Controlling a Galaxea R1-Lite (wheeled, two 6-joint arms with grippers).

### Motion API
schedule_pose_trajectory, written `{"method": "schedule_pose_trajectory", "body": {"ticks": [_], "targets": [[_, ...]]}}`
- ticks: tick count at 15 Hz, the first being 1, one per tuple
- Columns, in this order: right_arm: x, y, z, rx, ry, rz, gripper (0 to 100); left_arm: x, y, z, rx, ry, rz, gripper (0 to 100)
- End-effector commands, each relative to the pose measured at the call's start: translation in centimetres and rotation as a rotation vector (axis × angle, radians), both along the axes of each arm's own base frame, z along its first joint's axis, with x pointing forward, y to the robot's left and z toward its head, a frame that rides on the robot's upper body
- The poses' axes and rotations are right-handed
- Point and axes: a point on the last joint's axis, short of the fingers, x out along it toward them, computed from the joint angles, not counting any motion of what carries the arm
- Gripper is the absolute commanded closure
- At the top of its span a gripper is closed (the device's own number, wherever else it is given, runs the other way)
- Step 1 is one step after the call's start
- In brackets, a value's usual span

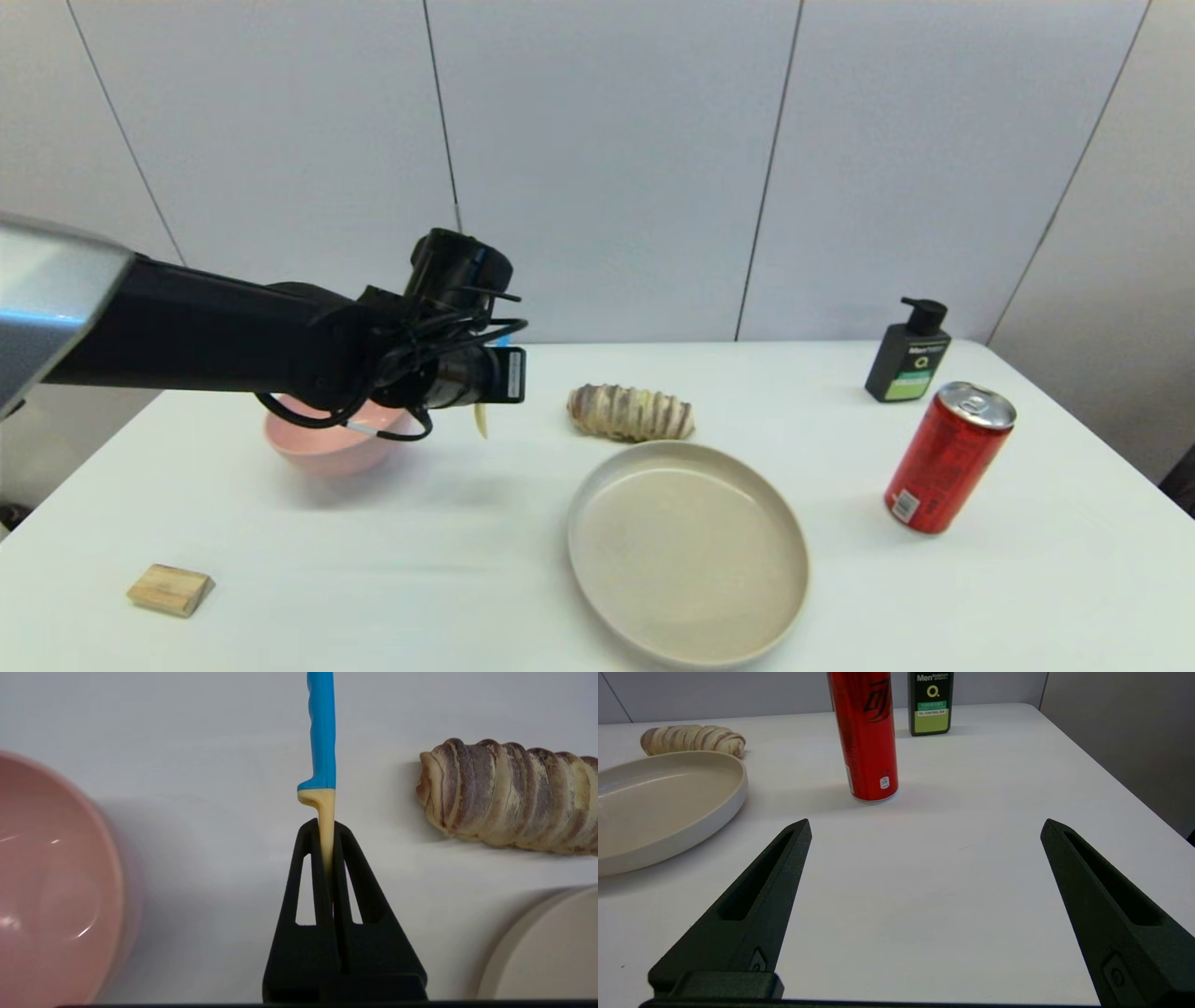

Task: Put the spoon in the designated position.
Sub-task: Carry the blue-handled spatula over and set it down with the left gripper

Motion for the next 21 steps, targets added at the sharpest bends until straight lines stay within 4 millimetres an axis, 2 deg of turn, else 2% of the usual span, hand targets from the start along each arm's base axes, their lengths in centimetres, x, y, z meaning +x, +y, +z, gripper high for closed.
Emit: {"method": "schedule_pose_trajectory", "body": {"ticks": [1,7,12,16,17,21], "targets": [[0.0,0.0,0.0,0.0,0.003,0.0,0,1.4,-0.7,-3.0,0.023,0.037,0.006,100],[0.0,0.0,0.0,0.001,0.001,0.0,0,1.9,0.5,-3.0,0.058,0.021,0.075,100],[0.0,0.0,0.0,0.001,0.001,0.0,0,1.0,1.1,-3.0,0.073,0.035,0.082,100],[0.0,0.0,0.0,0.0,0.001,0.0,0,0.9,1.5,-2.8,0.072,0.033,0.091,100],[0.0,0.0,0.0,0.0,0.001,0.0,0,0.9,1.7,-2.7,0.07,0.03,0.095,0],[0.0,0.0,0.0,0.0,0.001,0.0,0,0.8,2.1,-2.7,0.096,0.032,0.077,0]]}}
